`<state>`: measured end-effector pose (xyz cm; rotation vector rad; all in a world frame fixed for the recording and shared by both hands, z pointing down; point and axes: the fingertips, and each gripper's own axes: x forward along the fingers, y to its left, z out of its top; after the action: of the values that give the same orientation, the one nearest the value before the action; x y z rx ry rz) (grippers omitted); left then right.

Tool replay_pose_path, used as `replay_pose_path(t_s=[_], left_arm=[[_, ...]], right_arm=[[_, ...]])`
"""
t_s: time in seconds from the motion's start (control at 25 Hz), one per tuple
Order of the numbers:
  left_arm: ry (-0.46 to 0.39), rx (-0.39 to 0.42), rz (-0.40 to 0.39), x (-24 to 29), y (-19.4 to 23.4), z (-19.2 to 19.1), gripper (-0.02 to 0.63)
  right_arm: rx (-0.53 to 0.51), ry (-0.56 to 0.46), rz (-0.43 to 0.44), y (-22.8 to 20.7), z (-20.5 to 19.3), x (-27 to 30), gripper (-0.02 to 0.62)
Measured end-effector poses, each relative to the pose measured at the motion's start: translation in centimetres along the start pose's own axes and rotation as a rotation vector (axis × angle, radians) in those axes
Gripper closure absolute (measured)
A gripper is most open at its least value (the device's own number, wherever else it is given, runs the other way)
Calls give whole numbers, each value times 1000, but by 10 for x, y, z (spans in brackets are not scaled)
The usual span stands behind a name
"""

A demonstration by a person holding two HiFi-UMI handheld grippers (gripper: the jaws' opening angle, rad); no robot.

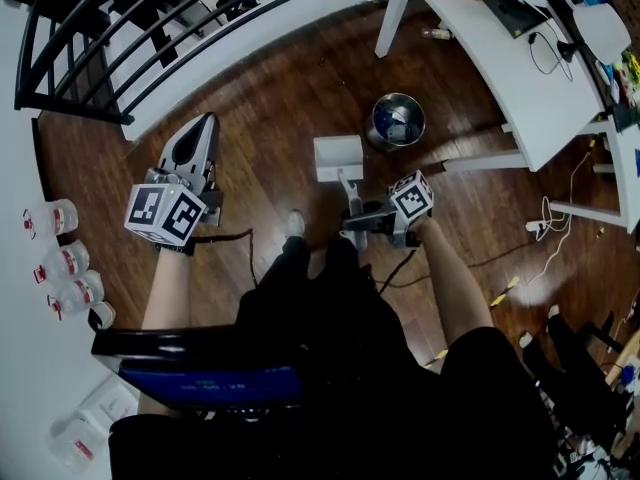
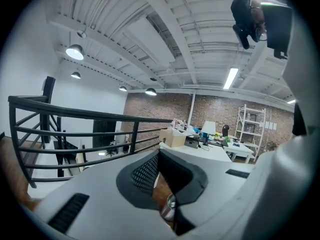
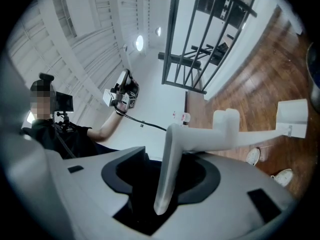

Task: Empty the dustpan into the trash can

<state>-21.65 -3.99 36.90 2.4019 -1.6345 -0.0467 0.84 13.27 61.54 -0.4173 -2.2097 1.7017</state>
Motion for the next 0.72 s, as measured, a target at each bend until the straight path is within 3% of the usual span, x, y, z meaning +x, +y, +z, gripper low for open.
replay_pose_path(t_s=[0.72], left_arm=[[-9, -5, -52, 11, -12, 1, 603]], right_arm=[[20, -41, -25, 0, -8, -4, 350]])
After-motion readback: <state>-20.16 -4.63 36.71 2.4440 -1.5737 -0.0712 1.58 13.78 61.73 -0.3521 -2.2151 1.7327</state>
